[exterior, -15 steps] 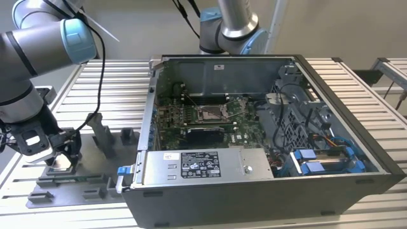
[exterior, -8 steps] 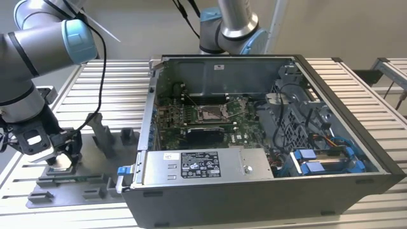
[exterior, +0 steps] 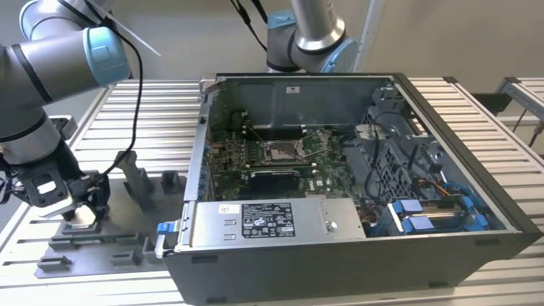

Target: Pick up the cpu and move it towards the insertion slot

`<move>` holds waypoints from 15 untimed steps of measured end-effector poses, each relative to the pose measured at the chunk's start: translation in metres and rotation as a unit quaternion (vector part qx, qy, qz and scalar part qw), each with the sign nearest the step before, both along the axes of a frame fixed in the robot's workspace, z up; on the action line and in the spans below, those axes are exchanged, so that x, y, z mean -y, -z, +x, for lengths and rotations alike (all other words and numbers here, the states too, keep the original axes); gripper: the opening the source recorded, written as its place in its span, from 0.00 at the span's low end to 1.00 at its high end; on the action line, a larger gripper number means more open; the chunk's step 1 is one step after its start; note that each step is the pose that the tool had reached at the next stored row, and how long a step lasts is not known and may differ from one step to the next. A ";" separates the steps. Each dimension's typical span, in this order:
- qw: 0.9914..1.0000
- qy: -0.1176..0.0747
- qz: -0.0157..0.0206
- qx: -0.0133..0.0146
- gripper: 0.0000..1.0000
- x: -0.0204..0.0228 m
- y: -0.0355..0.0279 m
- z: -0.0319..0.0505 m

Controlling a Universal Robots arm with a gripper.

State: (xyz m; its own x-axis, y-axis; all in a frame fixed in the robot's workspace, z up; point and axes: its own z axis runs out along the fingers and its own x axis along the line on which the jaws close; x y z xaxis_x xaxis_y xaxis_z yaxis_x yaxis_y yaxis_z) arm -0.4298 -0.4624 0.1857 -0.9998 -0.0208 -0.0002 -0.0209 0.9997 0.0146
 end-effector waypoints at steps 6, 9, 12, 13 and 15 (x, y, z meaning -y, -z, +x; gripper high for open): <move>1.000 0.000 0.000 0.000 1.00 0.0000 0.0003 -0.0006; 1.000 0.000 0.000 0.000 1.00 0.0000 0.0003 -0.0007; 1.000 0.000 0.000 0.000 1.00 0.0000 0.0004 -0.0008; 1.000 0.000 0.000 0.000 1.00 0.0000 0.0004 -0.0008; 1.000 0.000 0.000 0.000 1.00 0.0000 0.0004 -0.0009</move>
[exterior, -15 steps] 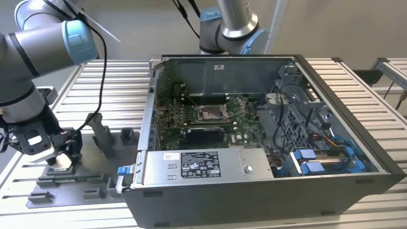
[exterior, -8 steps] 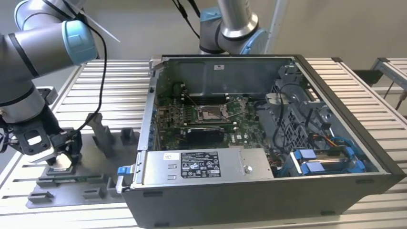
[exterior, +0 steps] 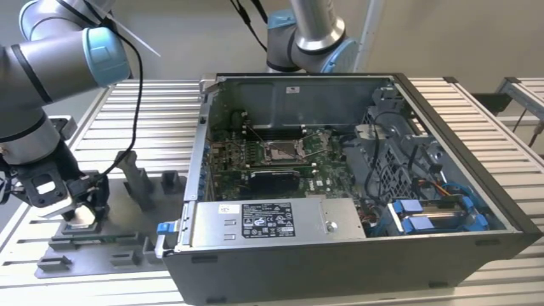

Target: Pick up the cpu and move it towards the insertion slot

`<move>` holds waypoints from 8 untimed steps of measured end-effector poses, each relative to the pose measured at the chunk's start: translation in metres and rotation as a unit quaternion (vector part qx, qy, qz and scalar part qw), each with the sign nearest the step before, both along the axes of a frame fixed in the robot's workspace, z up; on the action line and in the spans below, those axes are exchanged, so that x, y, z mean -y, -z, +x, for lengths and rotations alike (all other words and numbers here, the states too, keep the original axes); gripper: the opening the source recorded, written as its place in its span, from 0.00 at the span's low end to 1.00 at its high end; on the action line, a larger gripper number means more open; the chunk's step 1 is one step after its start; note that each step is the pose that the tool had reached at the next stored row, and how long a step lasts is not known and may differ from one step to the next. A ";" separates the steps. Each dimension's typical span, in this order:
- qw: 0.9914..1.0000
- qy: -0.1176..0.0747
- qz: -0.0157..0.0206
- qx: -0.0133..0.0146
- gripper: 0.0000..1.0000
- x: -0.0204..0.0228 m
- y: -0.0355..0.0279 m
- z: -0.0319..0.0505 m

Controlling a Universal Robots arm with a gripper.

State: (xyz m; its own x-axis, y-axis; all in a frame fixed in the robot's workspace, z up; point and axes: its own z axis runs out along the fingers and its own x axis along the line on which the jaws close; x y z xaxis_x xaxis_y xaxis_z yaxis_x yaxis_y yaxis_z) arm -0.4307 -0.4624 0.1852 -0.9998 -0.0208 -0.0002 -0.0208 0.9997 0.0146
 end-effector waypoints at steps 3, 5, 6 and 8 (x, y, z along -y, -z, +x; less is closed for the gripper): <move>1.000 0.000 0.000 0.000 0.00 0.0000 0.0000 -0.0001; 1.000 0.000 0.000 0.000 0.00 0.0000 0.0001 -0.0001; 1.000 0.000 0.000 0.000 0.00 0.0000 0.0000 -0.0002; 1.000 0.000 0.000 0.000 0.00 0.0000 0.0001 -0.0002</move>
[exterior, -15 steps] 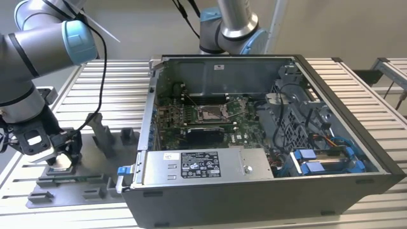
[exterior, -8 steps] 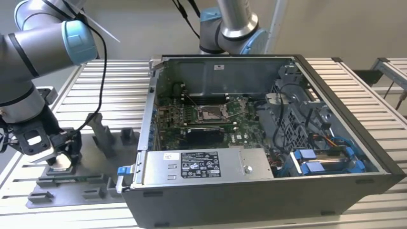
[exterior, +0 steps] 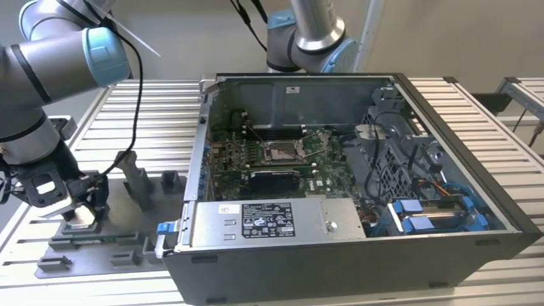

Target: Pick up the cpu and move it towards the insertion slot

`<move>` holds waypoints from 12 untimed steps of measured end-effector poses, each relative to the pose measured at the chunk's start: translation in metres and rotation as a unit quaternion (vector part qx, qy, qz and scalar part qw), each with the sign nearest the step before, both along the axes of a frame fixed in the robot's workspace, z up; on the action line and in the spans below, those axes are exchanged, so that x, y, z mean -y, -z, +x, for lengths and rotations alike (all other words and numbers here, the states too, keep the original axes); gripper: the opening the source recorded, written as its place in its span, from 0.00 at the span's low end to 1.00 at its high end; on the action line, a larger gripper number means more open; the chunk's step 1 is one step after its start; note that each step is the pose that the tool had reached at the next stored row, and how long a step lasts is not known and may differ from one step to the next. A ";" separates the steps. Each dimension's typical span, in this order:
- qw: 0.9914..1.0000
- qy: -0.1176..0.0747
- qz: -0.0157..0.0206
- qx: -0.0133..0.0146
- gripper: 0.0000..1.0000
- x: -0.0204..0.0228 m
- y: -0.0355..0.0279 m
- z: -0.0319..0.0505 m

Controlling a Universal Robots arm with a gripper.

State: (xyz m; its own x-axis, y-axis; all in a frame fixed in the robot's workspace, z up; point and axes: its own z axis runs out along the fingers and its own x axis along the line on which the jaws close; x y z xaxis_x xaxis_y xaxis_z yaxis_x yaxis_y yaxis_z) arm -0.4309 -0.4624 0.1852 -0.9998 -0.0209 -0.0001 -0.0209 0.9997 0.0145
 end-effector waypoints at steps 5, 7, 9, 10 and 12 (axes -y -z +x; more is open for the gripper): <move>1.000 0.000 0.000 0.000 0.00 0.0000 -0.0044 0.0000; 1.000 0.000 0.000 0.000 0.00 0.0000 -0.0081 -0.0001; 1.000 0.000 0.000 0.000 0.00 0.0000 -0.0141 0.0000; 1.000 0.000 0.000 0.000 0.00 0.0000 -0.0160 0.0000; 1.000 0.000 0.000 0.000 0.00 0.0000 -0.0199 0.0000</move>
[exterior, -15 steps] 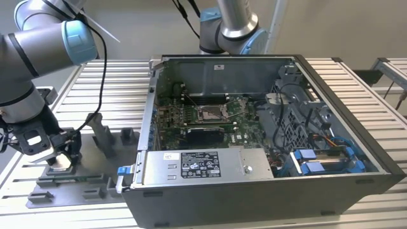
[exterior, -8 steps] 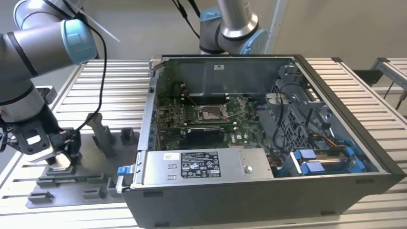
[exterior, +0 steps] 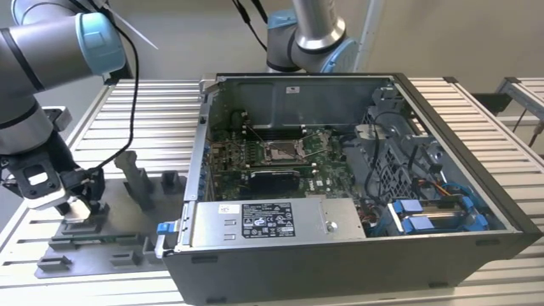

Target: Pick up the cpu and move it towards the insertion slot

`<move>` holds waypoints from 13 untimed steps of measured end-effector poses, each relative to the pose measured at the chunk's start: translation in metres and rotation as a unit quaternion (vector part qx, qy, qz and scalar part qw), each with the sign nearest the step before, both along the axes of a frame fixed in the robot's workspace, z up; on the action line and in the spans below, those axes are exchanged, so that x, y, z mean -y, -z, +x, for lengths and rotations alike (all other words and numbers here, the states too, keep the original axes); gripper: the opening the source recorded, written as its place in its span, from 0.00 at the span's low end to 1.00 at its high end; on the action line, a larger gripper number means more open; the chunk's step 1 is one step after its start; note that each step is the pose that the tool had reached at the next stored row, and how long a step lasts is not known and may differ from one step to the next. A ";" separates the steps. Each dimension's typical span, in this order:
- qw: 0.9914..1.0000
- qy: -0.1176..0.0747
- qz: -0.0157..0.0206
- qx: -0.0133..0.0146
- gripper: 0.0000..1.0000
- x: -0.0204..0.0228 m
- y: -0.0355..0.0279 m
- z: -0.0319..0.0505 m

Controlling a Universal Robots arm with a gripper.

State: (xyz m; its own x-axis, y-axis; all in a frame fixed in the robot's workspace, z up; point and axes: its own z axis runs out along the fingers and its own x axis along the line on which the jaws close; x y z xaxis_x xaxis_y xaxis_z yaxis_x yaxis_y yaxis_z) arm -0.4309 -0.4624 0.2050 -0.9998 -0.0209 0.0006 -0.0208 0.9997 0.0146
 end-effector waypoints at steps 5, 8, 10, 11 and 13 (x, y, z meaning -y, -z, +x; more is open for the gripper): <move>1.000 0.000 0.000 -0.001 0.00 0.0000 -0.0102 -0.0001; 1.000 0.000 0.000 -0.001 0.00 0.0000 -0.0163 0.0000; 1.000 0.000 0.000 -0.001 0.00 0.0000 -0.0203 -0.0001; 1.000 0.000 0.000 -0.002 0.00 0.0000 -0.0223 -0.0001; 1.000 0.000 0.000 -0.002 0.00 0.0000 -0.0262 0.0000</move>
